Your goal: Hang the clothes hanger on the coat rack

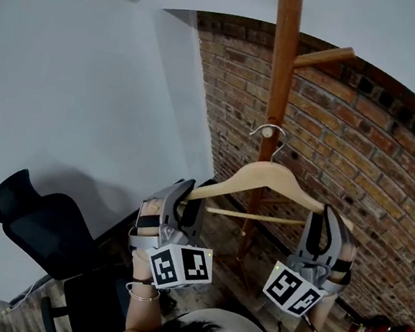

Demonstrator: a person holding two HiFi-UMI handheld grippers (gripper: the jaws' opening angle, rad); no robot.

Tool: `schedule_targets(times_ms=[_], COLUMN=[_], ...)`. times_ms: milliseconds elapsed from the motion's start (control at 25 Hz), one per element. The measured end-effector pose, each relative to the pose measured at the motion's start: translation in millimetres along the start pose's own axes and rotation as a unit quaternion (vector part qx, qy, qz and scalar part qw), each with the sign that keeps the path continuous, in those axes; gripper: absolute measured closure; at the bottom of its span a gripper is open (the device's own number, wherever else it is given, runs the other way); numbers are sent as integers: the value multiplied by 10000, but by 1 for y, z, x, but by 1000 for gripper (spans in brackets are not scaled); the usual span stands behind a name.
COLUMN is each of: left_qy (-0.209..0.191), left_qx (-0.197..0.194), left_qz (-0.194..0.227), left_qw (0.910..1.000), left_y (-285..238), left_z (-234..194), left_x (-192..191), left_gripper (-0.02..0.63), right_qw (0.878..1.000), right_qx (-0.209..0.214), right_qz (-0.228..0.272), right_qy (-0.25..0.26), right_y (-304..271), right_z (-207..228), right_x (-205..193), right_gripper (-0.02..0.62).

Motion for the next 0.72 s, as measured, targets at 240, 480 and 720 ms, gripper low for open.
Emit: schedule_targets(times_ms=[240,480,720], left_qy=[13,14,-45], left_qx=[-19,-69,-119], left_qz=[-80,-158,-225], left_qw=[10000,9998,9997], left_y=[-9,-19,-30], left_z=[1,5,12], left_x=[-3,-5,-10], left_gripper=[501,500,500], right_qw=[10000,9999,9996], right_qx=[75,162,253], right_qz=[17,-16,-63], right_qy=[-11,-30,-51], right_y=[-10,-20,-29], right_z=[-5,-10,-17], right_x=[-2,-6,-13], right_gripper=[489,489,489])
Point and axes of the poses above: the fingertips, and each gripper's own axes: y backward along the fingers, z to its right, x out of its top, the point moved 8 cm from there along y, backward along the fingers, and after that the axes turned 5 degrees about y, right-handed, at the moved point
